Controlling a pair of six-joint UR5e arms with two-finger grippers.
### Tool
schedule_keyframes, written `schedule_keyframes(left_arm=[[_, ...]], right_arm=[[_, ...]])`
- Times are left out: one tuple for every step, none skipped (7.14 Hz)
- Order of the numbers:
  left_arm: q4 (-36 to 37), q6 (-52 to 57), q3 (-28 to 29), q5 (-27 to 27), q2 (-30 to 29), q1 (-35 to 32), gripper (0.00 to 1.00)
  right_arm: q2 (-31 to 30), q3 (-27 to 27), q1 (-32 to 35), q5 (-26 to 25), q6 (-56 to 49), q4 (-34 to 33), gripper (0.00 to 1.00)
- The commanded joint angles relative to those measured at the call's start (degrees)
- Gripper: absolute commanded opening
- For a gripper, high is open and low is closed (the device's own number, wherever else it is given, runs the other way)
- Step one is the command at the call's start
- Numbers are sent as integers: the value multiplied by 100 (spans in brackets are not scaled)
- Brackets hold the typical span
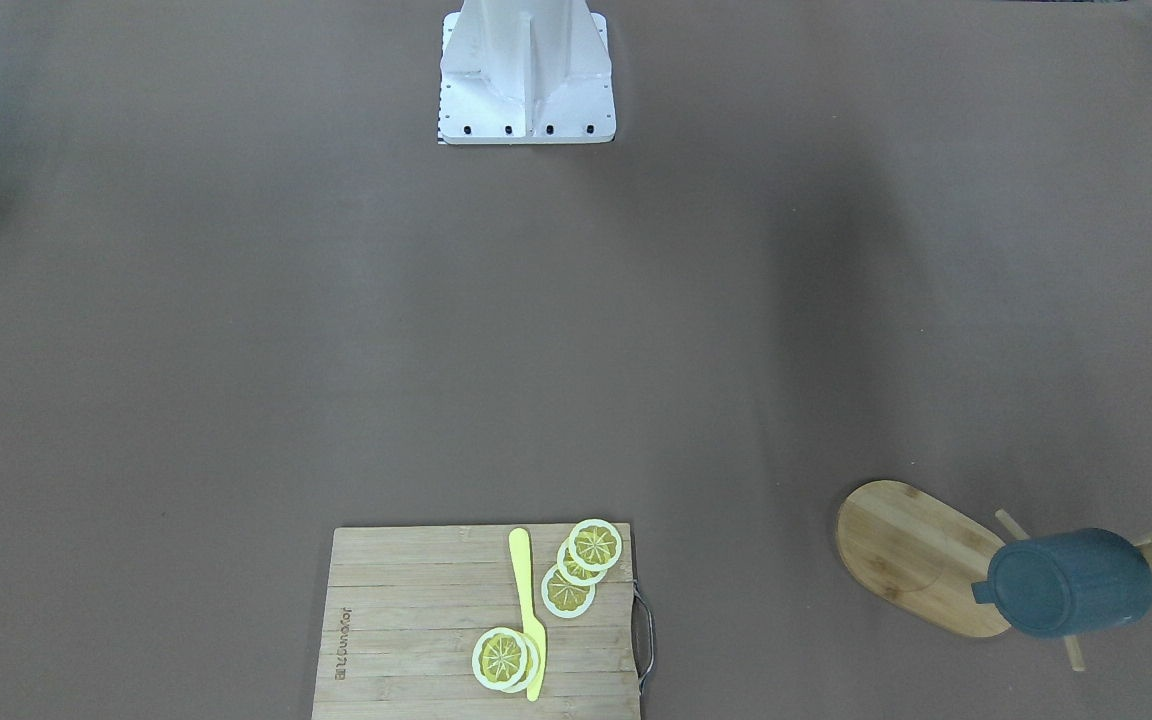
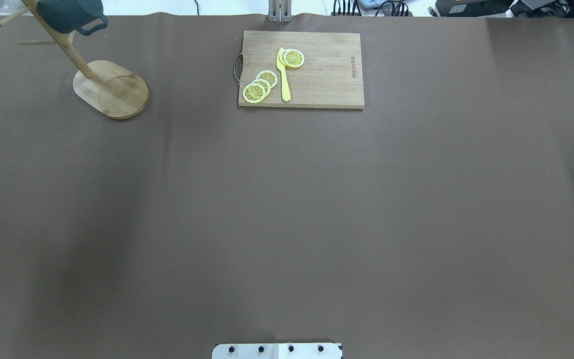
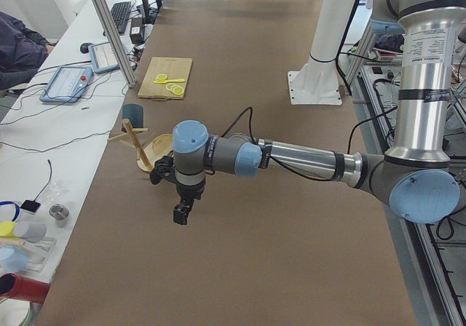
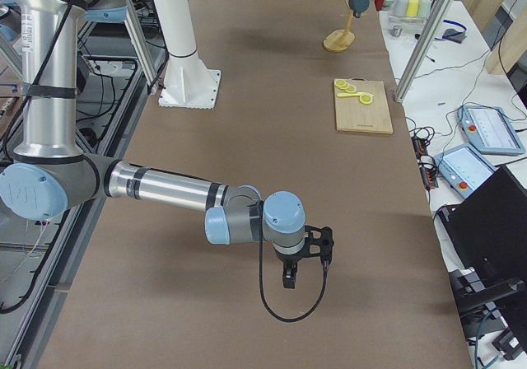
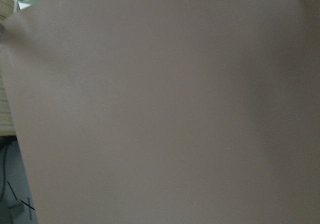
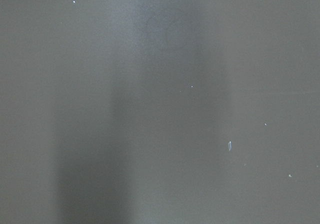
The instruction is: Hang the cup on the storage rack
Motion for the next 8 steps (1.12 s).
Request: schedule_keyframes(left_arm=[[-709, -430, 68, -429, 556, -16, 99], [-803, -448, 165, -464, 637, -16, 99], [-769, -431, 305, -473, 803, -16, 99], [-708, -501, 359, -464, 788, -111, 99], [-472, -632, 368, -447, 744, -138, 99], [-339, -703, 359, -412, 718, -173, 99], [-338, -695, 325, -420, 743, -252, 99], [-347, -669, 324, -446, 770, -253, 99]], right_arm=[[-20, 41, 0, 28, -28, -2, 100], [-29, -2, 0, 37, -46, -11, 100], [-38, -3, -9, 72, -37, -28, 100], [-38, -90, -17, 55, -37, -28, 100], [-38, -82, -18, 46, -107, 6, 100], [-38, -117, -18, 19, -151, -37, 100], [-90, -256, -70, 63, -160, 15, 100], [-117, -318, -70, 72, -134, 24, 100]])
